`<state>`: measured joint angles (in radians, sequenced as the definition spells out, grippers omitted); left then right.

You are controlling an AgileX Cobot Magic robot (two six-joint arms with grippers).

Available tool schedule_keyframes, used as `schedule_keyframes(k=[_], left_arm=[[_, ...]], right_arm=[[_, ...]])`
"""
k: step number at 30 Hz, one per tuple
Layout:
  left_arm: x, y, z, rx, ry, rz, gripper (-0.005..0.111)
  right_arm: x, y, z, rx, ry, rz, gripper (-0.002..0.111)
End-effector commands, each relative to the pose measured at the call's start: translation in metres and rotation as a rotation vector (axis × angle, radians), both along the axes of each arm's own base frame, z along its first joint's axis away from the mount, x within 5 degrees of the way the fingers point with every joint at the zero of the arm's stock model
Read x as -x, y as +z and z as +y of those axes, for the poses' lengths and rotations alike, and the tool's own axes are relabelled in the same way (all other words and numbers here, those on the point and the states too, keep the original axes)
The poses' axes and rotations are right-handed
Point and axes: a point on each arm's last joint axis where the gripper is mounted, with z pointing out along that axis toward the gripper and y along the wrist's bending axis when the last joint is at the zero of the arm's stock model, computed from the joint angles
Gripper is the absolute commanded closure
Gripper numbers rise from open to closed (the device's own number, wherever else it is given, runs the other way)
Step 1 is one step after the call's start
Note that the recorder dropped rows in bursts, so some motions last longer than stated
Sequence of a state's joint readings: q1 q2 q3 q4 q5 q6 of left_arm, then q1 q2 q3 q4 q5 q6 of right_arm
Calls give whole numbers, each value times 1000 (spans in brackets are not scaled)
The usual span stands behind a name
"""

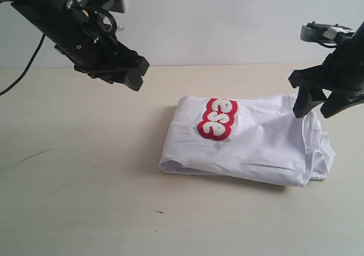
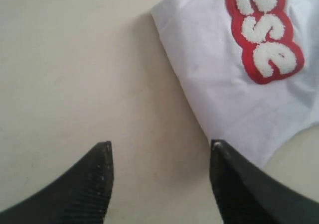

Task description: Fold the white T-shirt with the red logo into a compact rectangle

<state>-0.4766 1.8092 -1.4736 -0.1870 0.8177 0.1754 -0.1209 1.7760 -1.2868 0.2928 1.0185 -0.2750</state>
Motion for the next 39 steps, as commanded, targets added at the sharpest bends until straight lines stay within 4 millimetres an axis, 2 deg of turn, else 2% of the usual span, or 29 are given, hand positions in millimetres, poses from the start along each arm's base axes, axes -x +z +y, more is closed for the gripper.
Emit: schedule_keyframes(k=[1, 4, 7, 16, 21, 25, 31, 35, 39], left_arm=[[2, 2, 1, 0, -5, 1, 50], [3, 2, 1, -3, -6, 7, 50], [3, 2, 2, -5, -7, 12, 50], [2, 2, 1, 0, -3, 4, 50], [2, 2, 1, 3, -2, -3, 50], [1, 2, 1, 4, -3, -8, 50], [1, 2, 1, 4, -3, -8, 50], [1, 2, 1, 4, -3, -6, 50], [1, 2, 1, 4, -3, -6, 50]], right_arm=[[19, -12, 5, -33, 35, -3, 52], [21, -39, 4, -30, 18, 43, 52], [19, -54, 6, -58, 30, 92, 52], [-7, -79, -3, 29, 14, -64, 52], [-17, -90, 4, -68, 42, -52, 52], [-16, -83, 15, -191, 119, 16, 61], [-4, -48, 23, -293, 232, 116, 105], [15, -31, 23, -264, 222, 153, 108], [35, -39, 14, -151, 152, 254, 108]])
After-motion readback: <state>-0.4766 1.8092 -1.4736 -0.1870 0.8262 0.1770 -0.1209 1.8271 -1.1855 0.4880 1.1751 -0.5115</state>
